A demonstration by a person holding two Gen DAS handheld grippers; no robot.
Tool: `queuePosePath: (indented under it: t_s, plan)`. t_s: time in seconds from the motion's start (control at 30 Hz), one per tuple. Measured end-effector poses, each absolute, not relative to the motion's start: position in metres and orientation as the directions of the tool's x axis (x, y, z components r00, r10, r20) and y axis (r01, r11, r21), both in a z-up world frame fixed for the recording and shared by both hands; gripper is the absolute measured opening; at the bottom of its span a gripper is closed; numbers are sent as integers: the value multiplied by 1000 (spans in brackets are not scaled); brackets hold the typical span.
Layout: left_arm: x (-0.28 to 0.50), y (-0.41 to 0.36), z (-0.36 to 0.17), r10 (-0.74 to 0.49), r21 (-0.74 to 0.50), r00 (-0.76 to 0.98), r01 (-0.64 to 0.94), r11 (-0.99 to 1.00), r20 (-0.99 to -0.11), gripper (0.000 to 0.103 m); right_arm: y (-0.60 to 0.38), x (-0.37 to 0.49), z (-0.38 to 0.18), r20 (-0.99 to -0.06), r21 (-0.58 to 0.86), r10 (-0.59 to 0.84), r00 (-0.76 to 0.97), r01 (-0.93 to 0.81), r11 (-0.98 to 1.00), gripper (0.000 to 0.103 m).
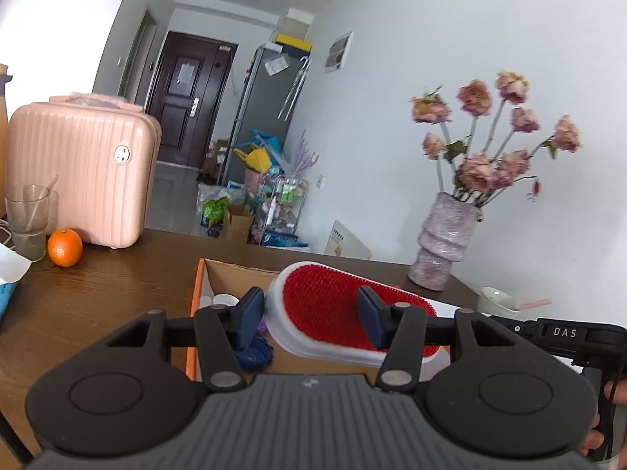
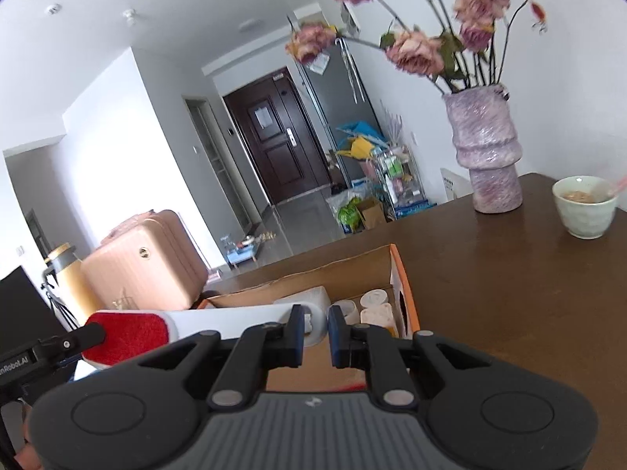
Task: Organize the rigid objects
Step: 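Carry the lint brush and spray bottle into the box and open both tools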
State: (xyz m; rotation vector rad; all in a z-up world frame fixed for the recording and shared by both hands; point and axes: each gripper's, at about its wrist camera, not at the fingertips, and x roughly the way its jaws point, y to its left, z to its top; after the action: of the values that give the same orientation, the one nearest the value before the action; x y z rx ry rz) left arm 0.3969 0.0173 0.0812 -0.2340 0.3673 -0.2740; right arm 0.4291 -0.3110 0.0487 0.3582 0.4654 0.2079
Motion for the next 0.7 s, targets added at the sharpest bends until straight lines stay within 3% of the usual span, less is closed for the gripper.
queuePosePath:
  t_s: [0.13,0.27,0.53,0.7]
  plan:
    - [432,22,69,-304,-297,869,194,935,-390,53,-311,469,37,-470,399,301,830,-105,911,13]
    - [467,26,48,-315,-331,793,152,931,-522,53,-316,502,19,-573,431,326,752,-62,900,13]
    - [488,20,23,-252,-227,711,132,965,-656,50,-294,519,3,-695,293,272,666,-82,952,15]
    - [486,14,19,-199,-143,718,140,980,-666,46,-285,518,-3,-710,272,271,650,-102,957,16]
